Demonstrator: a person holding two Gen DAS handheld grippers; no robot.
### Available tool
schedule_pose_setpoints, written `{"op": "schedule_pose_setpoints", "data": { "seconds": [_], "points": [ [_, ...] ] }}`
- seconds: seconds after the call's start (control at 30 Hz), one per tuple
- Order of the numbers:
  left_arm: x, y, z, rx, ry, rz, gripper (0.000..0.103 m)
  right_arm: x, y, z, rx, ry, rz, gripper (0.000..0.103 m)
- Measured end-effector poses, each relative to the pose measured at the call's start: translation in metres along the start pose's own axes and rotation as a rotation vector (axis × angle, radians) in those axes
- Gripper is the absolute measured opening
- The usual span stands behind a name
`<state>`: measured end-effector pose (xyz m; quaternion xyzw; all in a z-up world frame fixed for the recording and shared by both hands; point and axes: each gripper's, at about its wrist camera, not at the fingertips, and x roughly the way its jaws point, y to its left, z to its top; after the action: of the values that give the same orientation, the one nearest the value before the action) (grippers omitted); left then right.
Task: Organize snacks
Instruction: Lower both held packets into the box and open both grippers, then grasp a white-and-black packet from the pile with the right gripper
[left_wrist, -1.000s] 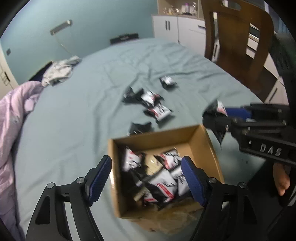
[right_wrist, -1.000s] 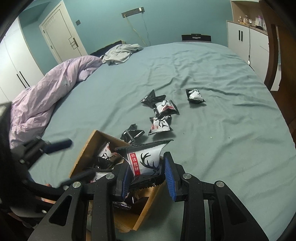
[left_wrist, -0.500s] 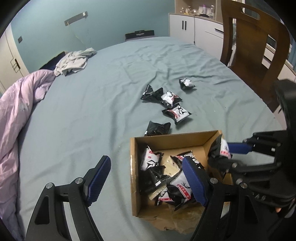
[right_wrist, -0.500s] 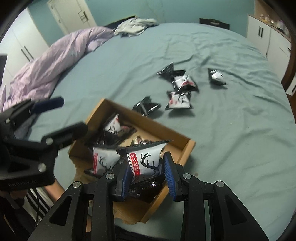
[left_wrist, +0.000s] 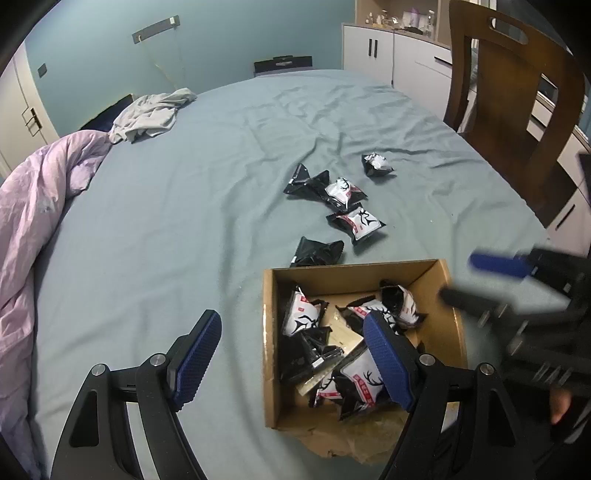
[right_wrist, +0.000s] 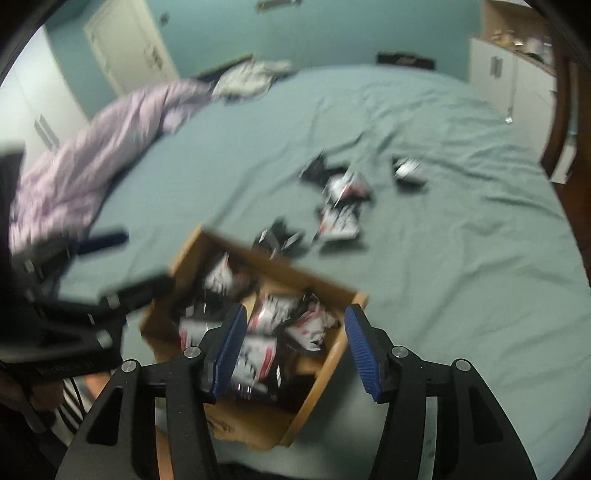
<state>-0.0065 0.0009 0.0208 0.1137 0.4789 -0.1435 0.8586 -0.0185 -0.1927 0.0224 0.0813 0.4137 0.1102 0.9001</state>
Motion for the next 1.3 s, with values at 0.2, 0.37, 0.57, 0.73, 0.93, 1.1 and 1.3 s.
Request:
{"op": "schedule_pose_setpoints", "data": {
  "seconds": [0.2, 0.37, 0.57, 0.73, 0.93, 1.1, 1.3],
  "points": [
    [0.002, -0.004, -0.001, 0.012, 0.015, -0.006, 0.08, -0.023, -0.035, 0.002, 0.167, -0.123, -0.066, 0.072],
    [0.001, -0.009, 0.001, 0.023, 0.014, -0.014, 0.08, -0.014, -0.055, 0.006, 0.256, -0.092, -0.057, 0.072],
    [0.003, -0.01, 0.002, 0.02, 0.031, -0.025, 0.08, 0.011, -0.067, 0.04, 0.218, -0.056, -0.16, 0.072],
    [0.004, -0.013, 0.005, 0.021, 0.045, -0.053, 0.08, 0.037, -0.066, 0.067, 0.16, -0.039, -0.22, 0.072],
    [0.015, -0.016, 0.006, 0.03, 0.088, -0.073, 0.08, 0.077, -0.072, 0.097, 0.093, -0.019, -0.276, 0.072],
    [0.028, -0.014, 0.01, 0.019, 0.12, -0.094, 0.08, 0.122, -0.08, 0.118, 0.027, 0.011, -0.305, 0.072],
    [0.042, -0.012, 0.014, -0.004, 0.159, -0.105, 0.08, 0.173, -0.096, 0.135, 0.006, 0.05, -0.286, 0.072]
  ]
}}
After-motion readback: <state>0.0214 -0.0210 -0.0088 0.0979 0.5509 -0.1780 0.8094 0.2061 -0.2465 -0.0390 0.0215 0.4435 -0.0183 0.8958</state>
